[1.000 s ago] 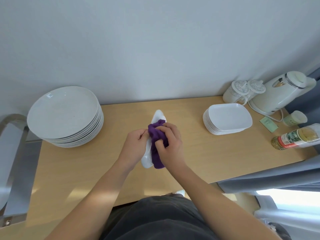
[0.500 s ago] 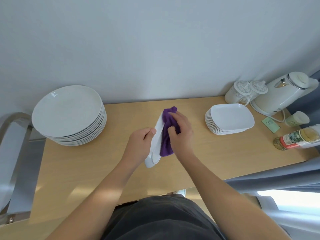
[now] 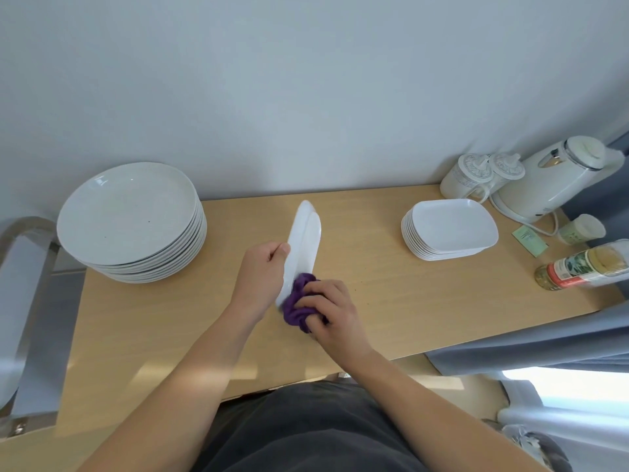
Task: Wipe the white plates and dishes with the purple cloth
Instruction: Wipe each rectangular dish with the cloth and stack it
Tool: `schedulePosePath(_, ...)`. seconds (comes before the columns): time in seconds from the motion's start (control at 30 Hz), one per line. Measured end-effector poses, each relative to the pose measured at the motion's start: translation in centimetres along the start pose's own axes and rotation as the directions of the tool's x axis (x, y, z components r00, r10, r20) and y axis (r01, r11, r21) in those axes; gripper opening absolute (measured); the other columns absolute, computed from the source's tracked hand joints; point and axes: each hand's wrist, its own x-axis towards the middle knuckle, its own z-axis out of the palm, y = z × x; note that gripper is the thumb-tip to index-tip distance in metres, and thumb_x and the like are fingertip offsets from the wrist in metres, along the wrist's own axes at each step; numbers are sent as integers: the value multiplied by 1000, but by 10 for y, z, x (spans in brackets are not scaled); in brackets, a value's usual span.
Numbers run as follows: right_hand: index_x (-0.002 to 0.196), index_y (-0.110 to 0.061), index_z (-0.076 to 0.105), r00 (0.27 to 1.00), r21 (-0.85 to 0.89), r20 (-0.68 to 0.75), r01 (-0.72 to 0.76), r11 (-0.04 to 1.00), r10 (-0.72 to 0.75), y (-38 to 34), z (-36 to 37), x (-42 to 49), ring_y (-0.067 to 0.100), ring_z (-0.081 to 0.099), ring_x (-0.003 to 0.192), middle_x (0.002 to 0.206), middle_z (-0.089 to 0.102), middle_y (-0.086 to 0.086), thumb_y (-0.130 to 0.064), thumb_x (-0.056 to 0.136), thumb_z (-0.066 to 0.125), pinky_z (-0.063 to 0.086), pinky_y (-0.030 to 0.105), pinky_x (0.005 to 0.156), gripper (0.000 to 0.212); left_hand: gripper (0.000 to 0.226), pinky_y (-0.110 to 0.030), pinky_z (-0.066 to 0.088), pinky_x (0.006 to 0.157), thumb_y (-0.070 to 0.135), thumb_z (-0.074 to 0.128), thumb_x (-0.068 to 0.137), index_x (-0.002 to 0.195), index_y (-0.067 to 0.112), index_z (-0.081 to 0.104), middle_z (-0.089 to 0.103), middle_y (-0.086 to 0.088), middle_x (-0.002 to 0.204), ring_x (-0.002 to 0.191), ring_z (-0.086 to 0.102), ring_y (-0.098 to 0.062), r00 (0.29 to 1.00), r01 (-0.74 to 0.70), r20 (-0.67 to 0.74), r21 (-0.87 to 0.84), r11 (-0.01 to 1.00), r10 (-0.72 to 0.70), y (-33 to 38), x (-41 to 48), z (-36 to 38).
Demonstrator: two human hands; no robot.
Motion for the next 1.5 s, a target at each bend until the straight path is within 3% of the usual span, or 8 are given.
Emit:
schedulePosePath(0.27,112,-17,73,894,157,-228,-356,921,384,-5,-24,69,19,54,118,122,59,-14,-1,79,53,41,25,104,42,39,-34,25,62,21,49,100,70,-3,42,36,-5,65,63,30,-18,987,3,160,-51,999,5,-4,-8,8)
schedulePosePath(0.57,86,-8,74,996,-12,-87,-3,1000,2,-6,-2,30,27,58,100,103,68,1,2,77,55,43,22,93,23,40,-35,23,60,15,49,97,61,11,32,30,-3,62,62,26,-17,1000,22,0,-44,999,-22,-7,3,1)
schedulePosePath(0.77,95,-9,73,986,-116,50,-152,982,159,18,-8,30,25,53,104,109,66,3,-5,75,51,46,30,94,30,42,-32,22,54,18,53,97,61,12,33,29,-3,57,56,24,-15,999,-46,2,158,986,46,-4,2,9)
schedulePosePath(1.03,127,-18,58,770,248,41,-625,741,636,38,-65,66,6,61,111,121,63,-10,-38,96,62,48,15,85,37,22,-37,36,52,19,51,89,69,10,53,41,-4,56,54,33,-22,897,-422,163,591,687,411,3,1,44)
schedulePosePath(1.17,141,-19,47,595,391,44,-749,535,802,73,-99,78,15,61,117,132,58,-3,-53,85,66,56,40,95,68,27,-37,47,49,23,42,89,74,12,62,49,5,56,49,46,-20,818,-547,252,620,563,518,9,2,81)
schedulePosePath(1.27,133,-14,59,562,362,22,-775,517,827,98,-129,76,20,60,120,126,64,0,-27,82,59,54,47,98,53,30,-37,57,55,23,45,92,89,13,73,72,6,79,70,69,-20,751,-647,336,549,530,569,9,-1,117)
schedulePosePath(1.4,135,-16,59,550,457,-72,-724,517,832,124,-172,75,15,57,123,130,64,-4,-6,89,51,51,45,104,48,36,-28,49,98,42,51,95,121,26,70,63,13,132,127,54,-2,890,-453,202,487,747,408,21,2,156)
schedulePosePath(1.5,136,-17,59,524,537,-122,-680,500,843,146,-205,76,7,56,119,124,62,-12,-1,93,50,46,28,101,48,43,-14,32,93,35,56,98,140,24,52,43,11,150,116,41,11,962,-242,3,478,844,274,36,12,180)
